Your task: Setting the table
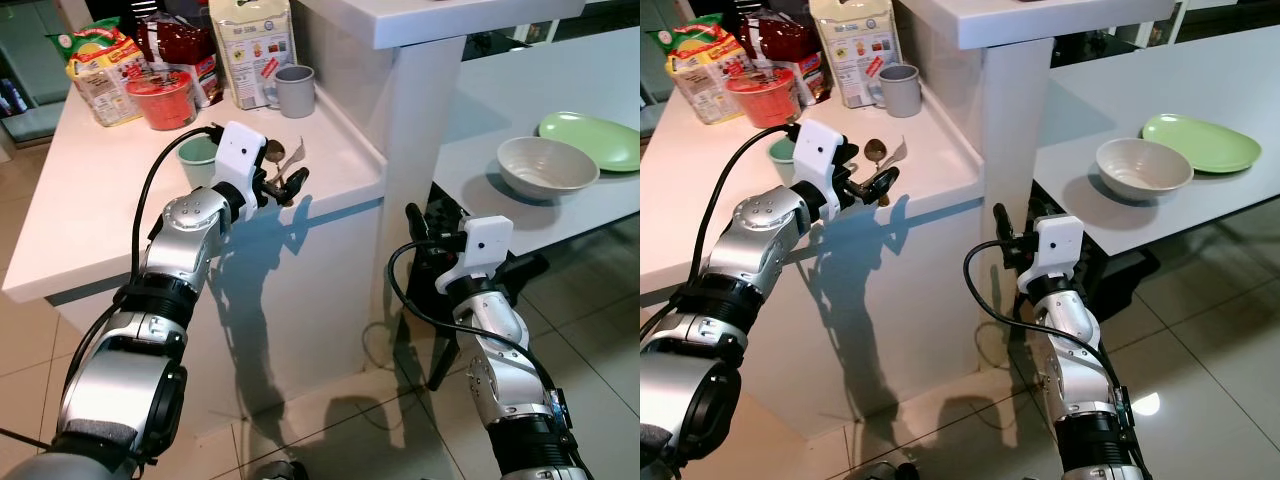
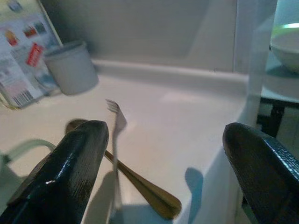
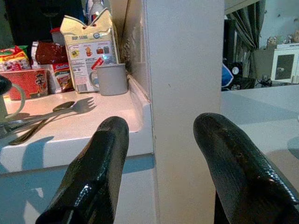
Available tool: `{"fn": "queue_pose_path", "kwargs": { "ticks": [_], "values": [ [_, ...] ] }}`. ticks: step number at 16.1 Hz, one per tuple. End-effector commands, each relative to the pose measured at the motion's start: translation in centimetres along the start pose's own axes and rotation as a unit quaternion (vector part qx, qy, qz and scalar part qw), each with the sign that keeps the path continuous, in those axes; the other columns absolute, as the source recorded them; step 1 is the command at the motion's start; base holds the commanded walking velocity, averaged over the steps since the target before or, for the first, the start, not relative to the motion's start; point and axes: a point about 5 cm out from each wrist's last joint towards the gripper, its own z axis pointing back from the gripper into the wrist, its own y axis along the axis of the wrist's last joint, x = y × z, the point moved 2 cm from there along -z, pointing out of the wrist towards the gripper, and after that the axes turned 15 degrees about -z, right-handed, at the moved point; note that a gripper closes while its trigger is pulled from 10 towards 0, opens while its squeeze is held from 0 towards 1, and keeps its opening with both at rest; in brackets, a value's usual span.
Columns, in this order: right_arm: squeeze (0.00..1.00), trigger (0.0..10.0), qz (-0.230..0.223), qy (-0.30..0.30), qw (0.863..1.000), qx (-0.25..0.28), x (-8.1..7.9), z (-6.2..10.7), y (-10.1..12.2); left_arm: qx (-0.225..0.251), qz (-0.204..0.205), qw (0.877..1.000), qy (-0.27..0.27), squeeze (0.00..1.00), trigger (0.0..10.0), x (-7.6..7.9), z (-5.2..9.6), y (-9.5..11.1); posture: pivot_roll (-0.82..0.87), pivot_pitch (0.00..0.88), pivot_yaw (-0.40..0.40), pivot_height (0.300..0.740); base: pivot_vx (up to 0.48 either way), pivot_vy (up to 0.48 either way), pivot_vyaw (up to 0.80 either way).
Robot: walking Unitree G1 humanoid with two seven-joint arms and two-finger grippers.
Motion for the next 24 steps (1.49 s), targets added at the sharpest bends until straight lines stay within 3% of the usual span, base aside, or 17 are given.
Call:
{"fn": "queue_pose_path", "kwargs": {
  "ticks": [1, 4, 9, 20, 24],
  "values": [
    [0.00, 10.0, -0.002, 0.002, 1.000, 0.006, -0.4, -0.1, 0.4, -0.007, -0.014, 1.000, -0.011, 0.00, 10.0, -0.2, -0.3, 0.2, -0.01, 0.000, 0.116, 0.740, 0.000, 0.000, 0.00],
    [0.00, 10.0, -0.002, 0.001, 1.000, 0.003, -0.4, 0.2, 0.3, -0.040, -0.003, 0.999, -0.019, 0.00, 10.0, 0.0, -0.5, -0.8, -0.01, 0.000, 0.117, 0.740, 0.000, 0.000, 0.00],
    [0.00, 10.0, -0.002, -0.002, 1.000, 0.001, -0.3, 0.6, 0.5, -0.079, 0.038, 0.996, 0.010, 0.00, 10.0, -1.3, -0.4, -1.8, -0.03, 0.000, 0.119, 0.740, 0.000, 0.000, 0.00],
    [0.00, 10.0, -0.001, -0.005, 1.000, -0.005, -0.4, 1.3, 0.7, -0.121, 0.044, 0.991, 0.035, 0.00, 10.0, -1.2, -0.9, -2.2, -0.05, 0.000, 0.123, 0.740, 0.000, 0.000, 0.00],
    [0.00, 10.0, -0.002, -0.007, 1.000, -0.008, -0.5, 1.6, 0.7, -0.123, 0.026, 0.992, 0.032, 0.00, 10.0, -0.7, -1.0, -2.3, -0.06, 0.000, 0.128, 0.740, 0.000, 0.000, 0.00]
  ]
}}
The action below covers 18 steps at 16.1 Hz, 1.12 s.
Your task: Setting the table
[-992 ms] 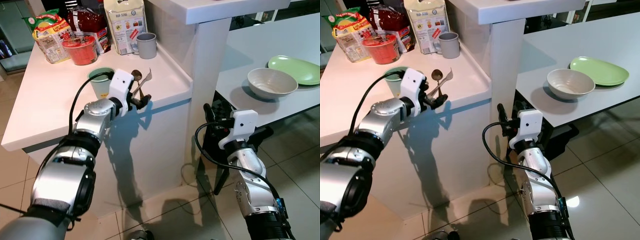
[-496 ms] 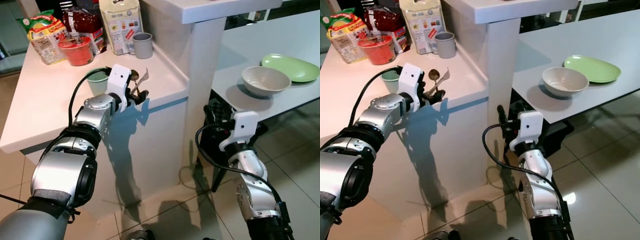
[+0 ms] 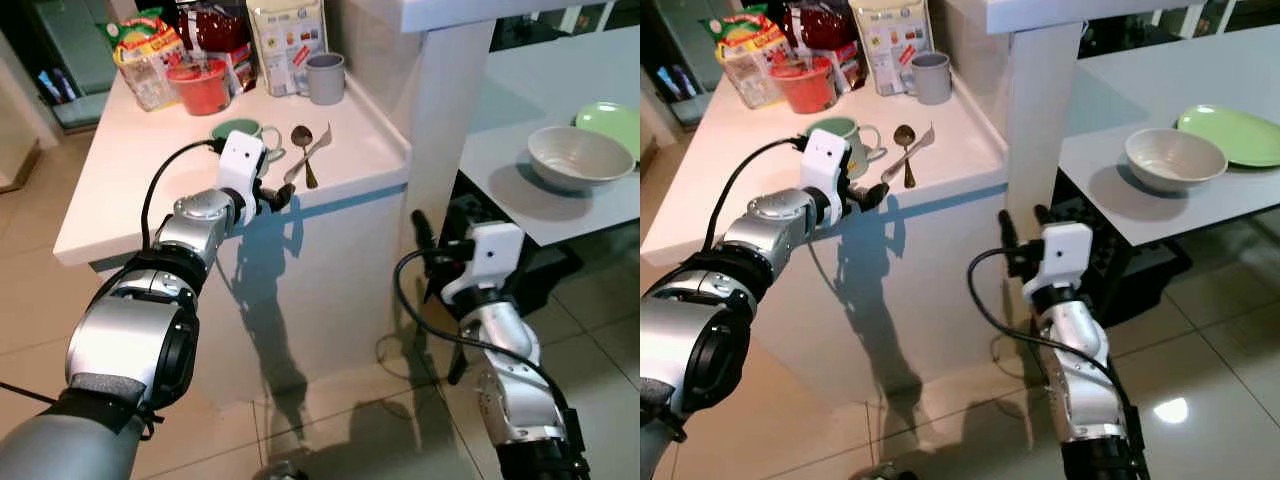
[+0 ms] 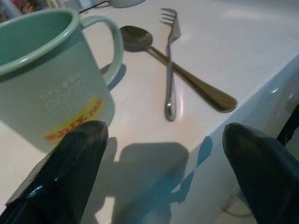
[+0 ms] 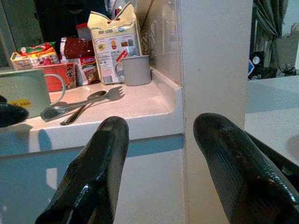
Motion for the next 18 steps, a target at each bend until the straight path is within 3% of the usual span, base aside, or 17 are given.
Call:
{"fn": "queue_pose_path", "kwargs": {
  "ticks": [1, 7, 15, 18],
  "values": [
    [0.00, 10.0, 0.000, 0.002, 1.000, -0.001, -0.2, 0.1, 0.2, 0.003, -0.011, 1.000, 0.004, 0.00, 10.0, -0.1, 0.0, 0.2, -0.06, 0.000, 0.128, 0.740, 0.000, 0.000, 0.00],
    [0.00, 10.0, -0.002, 0.003, 1.000, -0.005, -0.5, 0.2, -0.1, 0.014, -0.027, 0.999, 0.009, 0.00, 10.0, -0.2, -0.1, 0.8, -0.06, 0.000, 0.130, 0.740, 0.041, 0.000, 0.00],
    [0.00, 10.0, -0.002, 0.008, 1.000, -0.003, -0.8, 0.4, 0.1, 0.014, -0.014, 1.000, 0.010, 0.00, 10.0, 0.1, -0.2, 0.8, -0.06, 0.000, 0.134, 0.740, 0.428, 0.033, 0.00],
    [0.00, 10.0, -0.007, 0.012, 1.000, -0.025, -0.7, 2.3, 0.0, 0.010, -0.015, 1.000, 0.013, 0.00, 10.0, 0.2, -0.3, 0.7, -0.07, 0.000, 0.129, 0.740, 0.345, 0.333, 0.00]
  ]
}}
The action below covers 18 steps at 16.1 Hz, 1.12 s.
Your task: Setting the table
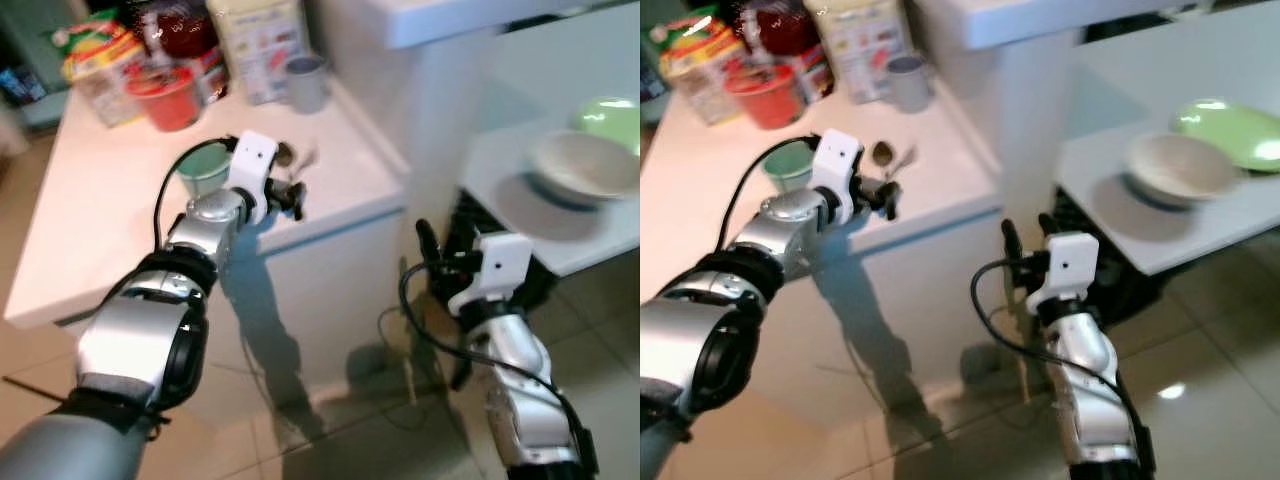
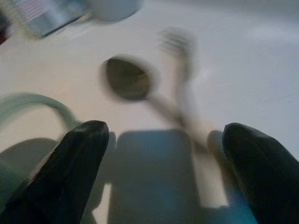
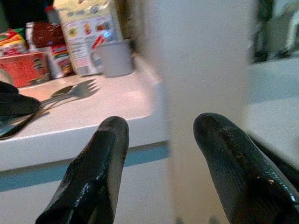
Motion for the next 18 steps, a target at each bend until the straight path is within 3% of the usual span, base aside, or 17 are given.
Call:
{"fn": "queue_pose_path", "kwargs": {
  "ticks": [1, 2, 3, 9, 13, 18],
  "values": [
    [0.00, 10.0, 0.002, -0.003, 1.000, -0.026, 0.5, 1.8, -0.6, 0.010, -0.004, 1.000, 0.000, 0.00, 10.0, 0.2, -0.3, 1.1, -0.07, 0.000, 0.126, 0.740, 0.315, 0.364, 0.00],
    [0.00, 10.0, 0.005, -0.007, 0.998, -0.061, 1.0, 3.8, -1.8, 0.011, -0.002, 1.000, 0.000, 0.00, 10.0, 0.3, -0.3, 1.2, -0.08, 0.000, 0.127, 0.740, 0.311, 0.368, 0.00],
    [0.00, 10.0, 0.007, -0.008, 0.997, -0.076, 1.1, 4.6, -2.3, 0.013, -0.003, 1.000, 0.000, 0.00, 10.0, 0.3, -0.4, 1.3, -0.08, 0.000, 0.128, 0.740, 0.292, 0.382, 0.00],
    [0.00, 10.0, 0.005, -0.002, 0.997, -0.079, 0.9, 4.8, -2.1, 0.025, -0.025, 0.999, -0.007, 0.00, 10.0, 0.6, -0.6, 2.1, -0.08, 0.000, 0.129, 0.740, 0.000, 0.000, 0.00],
    [0.00, 10.0, 0.003, 0.001, 0.997, -0.079, 0.9, 4.7, -2.2, 0.006, -0.032, 0.999, -0.025, 0.00, 10.0, 0.9, -0.5, 1.6, -0.08, 0.000, 0.133, 0.740, 0.000, 0.000, 0.00],
    [0.00, 10.0, 0.000, 0.001, 0.997, -0.082, 1.2, 4.4, -2.9, 0.015, -0.034, 0.998, -0.057, 0.00, 10.0, 2.0, -0.8, 2.2, -0.08, 0.000, 0.137, 0.740, 0.000, 0.000, 0.00]
  ]
}}
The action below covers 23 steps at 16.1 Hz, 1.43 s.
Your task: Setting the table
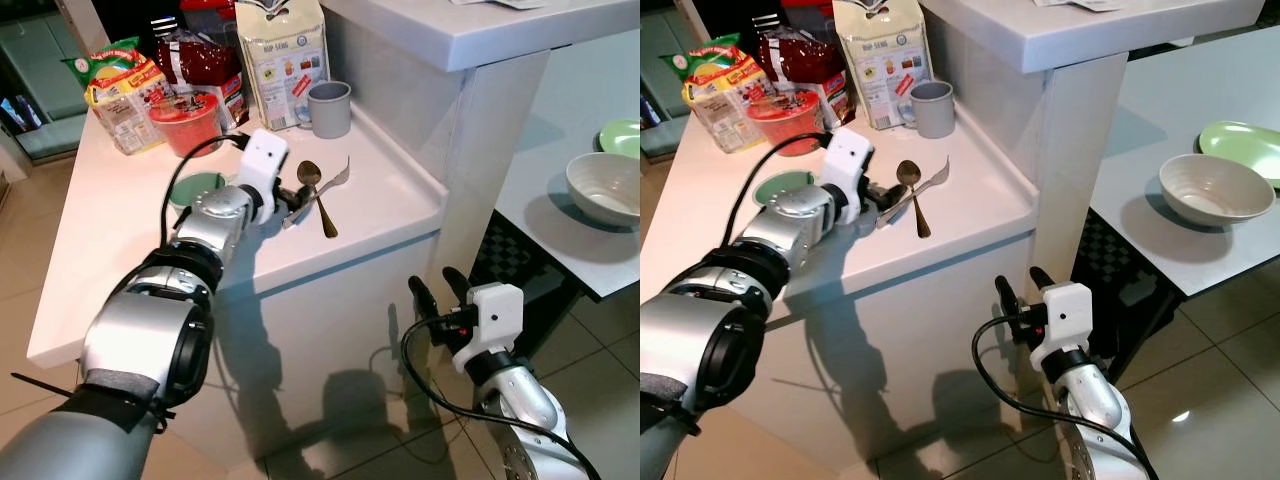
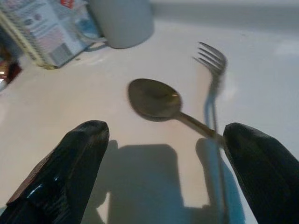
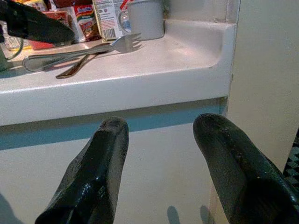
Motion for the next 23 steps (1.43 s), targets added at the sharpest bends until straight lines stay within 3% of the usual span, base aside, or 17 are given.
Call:
{"fn": "queue_pose_path", "kwargs": {
  "ticks": [1, 7, 16, 17, 18, 23],
  "values": [
    [0.00, 10.0, -0.007, 0.004, 1.000, 0.000, -0.1, -0.2, -0.3, -0.002, -0.011, 1.000, -0.011, 0.00, 10.0, 0.0, 0.0, 0.3, -0.08, 0.000, 0.138, 0.740, 0.000, 0.000, 0.00],
    [0.00, 10.0, -0.009, 0.001, 1.000, -0.006, 0.7, -0.2, -1.8, 0.012, -0.039, 0.998, -0.057, 0.00, 10.0, 1.1, -0.5, 1.9, -0.07, 0.000, 0.140, 0.740, 0.000, 0.000, 0.00],
    [0.00, 10.0, -0.012, 0.009, 1.000, 0.002, 0.5, -0.5, -2.4, -0.044, -0.036, 0.996, -0.075, 0.00, 10.0, 2.1, -0.4, -0.4, -0.07, 0.000, 0.145, 0.740, 0.000, 0.000, 0.00],
    [0.00, 10.0, -0.012, 0.009, 1.000, 0.002, 0.4, -0.6, -2.5, -0.048, -0.041, 0.995, -0.078, 0.00, 4.4, 2.4, -0.5, -0.5, -0.07, 0.000, 0.147, 0.740, 0.000, 0.000, 0.00],
    [0.00, 10.0, -0.012, 0.009, 1.000, 0.002, 0.4, -0.7, -2.6, -0.047, -0.044, 0.994, -0.086, 0.00, 0.0, 2.7, -0.5, -0.5, -0.07, 0.000, 0.148, 0.740, 0.000, 0.000, 0.00],
    [0.00, 10.0, -0.013, 0.009, 1.000, 0.002, 0.7, -0.8, -3.0, -0.056, -0.044, 0.991, -0.115, 0.00, 0.0, 3.4, -0.5, -0.8, -0.07, 0.000, 0.152, 0.740, 0.000, 0.000, 0.00]
  ]
}}
